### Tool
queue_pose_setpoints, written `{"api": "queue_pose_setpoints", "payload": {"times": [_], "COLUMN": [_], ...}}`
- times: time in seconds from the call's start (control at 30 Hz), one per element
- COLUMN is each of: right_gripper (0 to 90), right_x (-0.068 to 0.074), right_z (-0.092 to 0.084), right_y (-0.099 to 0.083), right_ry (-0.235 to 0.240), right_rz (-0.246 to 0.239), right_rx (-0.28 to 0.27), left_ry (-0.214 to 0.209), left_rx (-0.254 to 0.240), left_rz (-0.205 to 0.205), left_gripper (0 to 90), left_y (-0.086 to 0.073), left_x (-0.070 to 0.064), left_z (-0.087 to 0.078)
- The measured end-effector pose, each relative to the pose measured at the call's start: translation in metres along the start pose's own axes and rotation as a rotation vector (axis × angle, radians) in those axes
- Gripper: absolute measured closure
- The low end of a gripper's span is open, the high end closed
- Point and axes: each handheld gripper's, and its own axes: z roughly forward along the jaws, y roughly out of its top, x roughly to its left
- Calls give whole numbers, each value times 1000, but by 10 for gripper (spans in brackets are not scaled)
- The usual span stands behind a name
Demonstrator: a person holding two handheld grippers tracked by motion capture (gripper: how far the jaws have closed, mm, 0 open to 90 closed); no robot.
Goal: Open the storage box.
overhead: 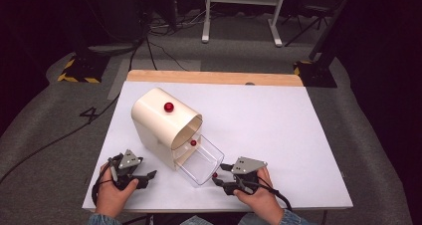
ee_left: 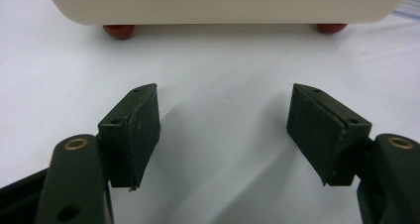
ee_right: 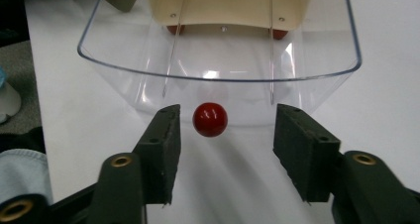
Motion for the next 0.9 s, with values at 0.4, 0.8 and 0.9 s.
{"api": "queue_pose_setpoints", "payload": {"times": [0.4, 0.8, 0.9], "right_gripper": [427, 482, 521], "right_x": [2, 7, 7], "right_z": [-23, -12, -4], "right_y": [42, 82, 89], "right_ry": [-15, -7, 6], "right_rz": [-28, -55, -47], "right_rx": [-108, -149, -164], "left_ry": [-4, -10, -9], "left_rx": [4, 3, 4], "left_rz": [-9, -1, -3], "left_gripper": [290, 278, 278], "left_y": [1, 0, 0], "left_x": [0, 1, 1], "left_z": [0, 0, 0]}}
